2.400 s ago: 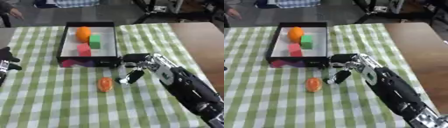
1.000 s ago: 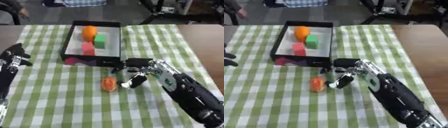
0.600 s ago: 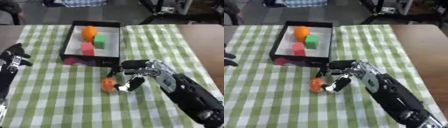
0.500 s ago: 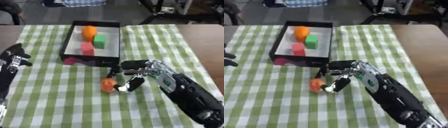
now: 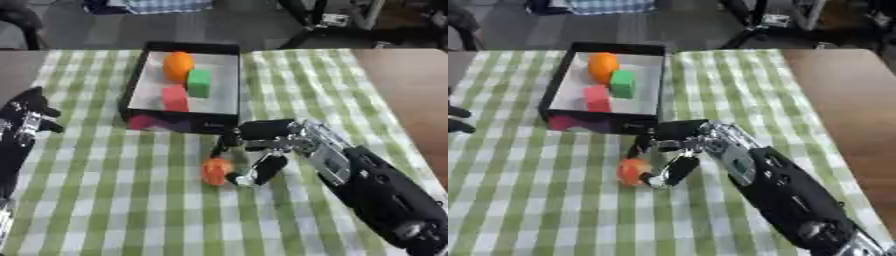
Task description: Pick up objects on the table and place them in the box.
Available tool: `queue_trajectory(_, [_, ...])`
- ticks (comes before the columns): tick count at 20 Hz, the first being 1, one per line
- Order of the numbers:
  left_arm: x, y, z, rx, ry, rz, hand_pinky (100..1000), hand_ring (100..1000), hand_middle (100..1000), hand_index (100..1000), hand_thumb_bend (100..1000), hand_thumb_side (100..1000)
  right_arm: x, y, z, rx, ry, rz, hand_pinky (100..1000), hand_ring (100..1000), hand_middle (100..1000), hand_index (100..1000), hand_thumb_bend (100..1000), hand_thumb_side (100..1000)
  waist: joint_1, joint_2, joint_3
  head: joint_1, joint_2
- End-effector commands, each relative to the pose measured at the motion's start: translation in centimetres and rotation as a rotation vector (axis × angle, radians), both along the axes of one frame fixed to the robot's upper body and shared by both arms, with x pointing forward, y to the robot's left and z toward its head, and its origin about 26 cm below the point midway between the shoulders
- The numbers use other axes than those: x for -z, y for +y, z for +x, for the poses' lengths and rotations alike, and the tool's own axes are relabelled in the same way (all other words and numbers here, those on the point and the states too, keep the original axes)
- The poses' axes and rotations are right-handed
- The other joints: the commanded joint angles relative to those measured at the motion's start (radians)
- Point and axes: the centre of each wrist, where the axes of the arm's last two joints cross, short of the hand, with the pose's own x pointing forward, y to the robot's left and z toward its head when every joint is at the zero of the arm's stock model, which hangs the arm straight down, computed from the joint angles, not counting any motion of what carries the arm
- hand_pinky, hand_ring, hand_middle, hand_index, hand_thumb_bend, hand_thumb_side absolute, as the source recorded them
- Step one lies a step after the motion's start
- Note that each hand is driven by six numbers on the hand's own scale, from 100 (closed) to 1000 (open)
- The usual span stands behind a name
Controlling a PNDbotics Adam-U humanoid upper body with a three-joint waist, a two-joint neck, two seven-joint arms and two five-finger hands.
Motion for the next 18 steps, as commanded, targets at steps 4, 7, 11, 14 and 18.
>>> queue_trajectory(4, [-0.7,0.1,0.2,0.004,-0.024,0.006,739,524,580,913,256,811,0.5,0.1,0.5,0.000,-0.060,-0.034,882,789,757,725,100,342,0.010,-0.025,0.002,-0.003,-0.001])
queue_trajectory(7, [-0.7,0.0,0.2,0.005,-0.024,0.005,738,524,580,913,257,810,1.3,0.1,0.6,0.007,-0.075,-0.045,880,787,754,693,100,278,0.010,-0.025,0.002,-0.004,-0.001])
queue_trajectory(11, [-0.8,0.0,0.2,0.004,-0.026,0.003,738,524,579,913,257,810,2.4,0.0,0.7,0.028,-0.095,-0.051,873,776,734,597,100,146,0.011,-0.024,0.003,-0.005,-0.001])
queue_trajectory(14, [-0.7,0.0,0.2,0.003,-0.025,0.003,738,524,579,913,256,810,2.6,-0.2,0.9,0.046,-0.126,-0.018,860,749,683,385,100,100,0.011,-0.024,0.004,-0.005,-0.001])
queue_trajectory(18, [-0.7,0.1,0.2,0.002,-0.023,0.002,738,523,579,913,256,811,0.9,-0.5,1.2,0.061,-0.186,0.089,858,739,664,323,100,100,0.011,-0.025,0.003,-0.001,-0.001])
